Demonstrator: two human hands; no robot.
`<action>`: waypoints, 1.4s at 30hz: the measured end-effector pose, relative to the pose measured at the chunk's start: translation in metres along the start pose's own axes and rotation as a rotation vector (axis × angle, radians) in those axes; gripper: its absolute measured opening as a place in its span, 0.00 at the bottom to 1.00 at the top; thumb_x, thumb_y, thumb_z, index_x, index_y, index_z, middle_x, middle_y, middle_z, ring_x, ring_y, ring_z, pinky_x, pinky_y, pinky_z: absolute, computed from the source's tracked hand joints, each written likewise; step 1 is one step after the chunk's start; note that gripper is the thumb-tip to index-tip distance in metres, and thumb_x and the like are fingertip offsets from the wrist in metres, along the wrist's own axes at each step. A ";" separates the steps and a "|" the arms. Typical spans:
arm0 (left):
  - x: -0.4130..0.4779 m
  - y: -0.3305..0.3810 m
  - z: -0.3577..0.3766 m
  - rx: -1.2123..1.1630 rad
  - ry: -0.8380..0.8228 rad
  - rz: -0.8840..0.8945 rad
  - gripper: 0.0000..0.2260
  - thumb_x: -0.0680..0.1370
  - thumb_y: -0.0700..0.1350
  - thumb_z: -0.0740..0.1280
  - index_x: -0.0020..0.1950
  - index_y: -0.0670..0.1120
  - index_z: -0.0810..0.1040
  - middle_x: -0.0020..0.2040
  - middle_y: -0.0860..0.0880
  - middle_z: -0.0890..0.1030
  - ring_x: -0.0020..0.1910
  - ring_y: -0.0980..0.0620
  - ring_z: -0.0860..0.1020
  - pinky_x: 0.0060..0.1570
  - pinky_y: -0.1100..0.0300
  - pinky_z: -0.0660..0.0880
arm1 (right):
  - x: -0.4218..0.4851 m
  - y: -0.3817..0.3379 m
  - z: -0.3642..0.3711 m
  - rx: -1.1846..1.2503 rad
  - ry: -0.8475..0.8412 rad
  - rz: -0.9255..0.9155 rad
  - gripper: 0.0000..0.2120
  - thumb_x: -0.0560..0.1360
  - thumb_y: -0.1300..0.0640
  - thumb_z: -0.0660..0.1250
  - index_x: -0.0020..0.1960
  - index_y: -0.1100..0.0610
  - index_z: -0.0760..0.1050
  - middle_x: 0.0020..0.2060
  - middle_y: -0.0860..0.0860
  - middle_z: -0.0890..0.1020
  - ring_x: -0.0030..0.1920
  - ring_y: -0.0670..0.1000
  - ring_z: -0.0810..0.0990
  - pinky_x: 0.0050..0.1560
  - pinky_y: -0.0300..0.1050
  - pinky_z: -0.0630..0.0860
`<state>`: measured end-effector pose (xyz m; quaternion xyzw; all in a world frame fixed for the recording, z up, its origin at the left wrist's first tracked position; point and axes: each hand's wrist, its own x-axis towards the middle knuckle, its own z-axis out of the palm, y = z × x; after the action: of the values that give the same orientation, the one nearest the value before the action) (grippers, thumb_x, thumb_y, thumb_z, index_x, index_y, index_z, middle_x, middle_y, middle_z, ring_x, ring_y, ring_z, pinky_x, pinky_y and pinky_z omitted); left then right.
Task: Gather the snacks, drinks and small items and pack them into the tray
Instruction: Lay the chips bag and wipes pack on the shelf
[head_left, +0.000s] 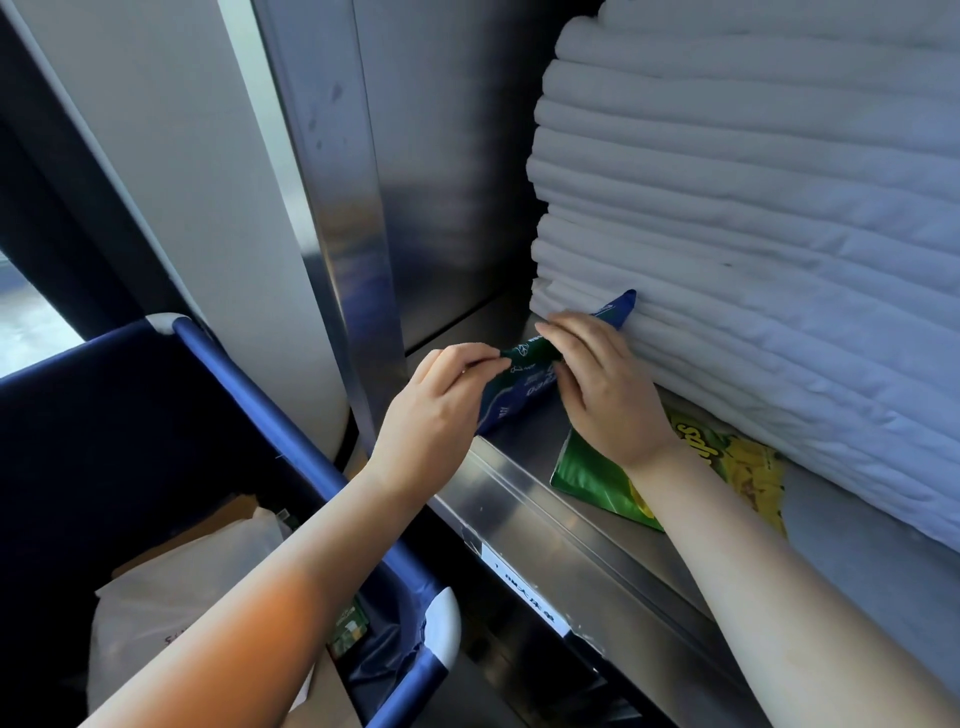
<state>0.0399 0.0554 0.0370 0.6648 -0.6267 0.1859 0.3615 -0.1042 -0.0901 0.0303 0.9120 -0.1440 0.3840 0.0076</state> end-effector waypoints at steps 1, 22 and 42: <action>0.000 -0.002 0.000 0.029 -0.021 0.001 0.15 0.78 0.34 0.57 0.59 0.39 0.79 0.56 0.43 0.77 0.54 0.47 0.75 0.58 0.61 0.71 | 0.001 0.000 0.002 -0.023 -0.041 0.015 0.19 0.79 0.65 0.58 0.69 0.62 0.68 0.66 0.58 0.72 0.69 0.54 0.67 0.68 0.48 0.68; -0.017 -0.014 0.025 0.395 -0.264 -0.039 0.23 0.61 0.47 0.79 0.50 0.37 0.82 0.51 0.39 0.82 0.59 0.43 0.67 0.47 0.51 0.78 | -0.022 0.001 0.035 -0.020 -0.640 0.195 0.26 0.81 0.47 0.52 0.77 0.49 0.50 0.77 0.50 0.51 0.77 0.50 0.46 0.73 0.44 0.48; -0.019 -0.019 0.048 0.410 -0.601 -0.091 0.29 0.79 0.63 0.49 0.76 0.50 0.57 0.77 0.46 0.58 0.76 0.44 0.40 0.70 0.44 0.33 | -0.080 0.012 -0.007 -0.155 -0.795 0.519 0.30 0.80 0.41 0.42 0.77 0.52 0.40 0.77 0.51 0.41 0.76 0.51 0.38 0.71 0.45 0.36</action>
<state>0.0453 0.0334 -0.0128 0.7755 -0.6246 0.0876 0.0284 -0.1654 -0.0803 -0.0223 0.9188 -0.3869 -0.0170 -0.0763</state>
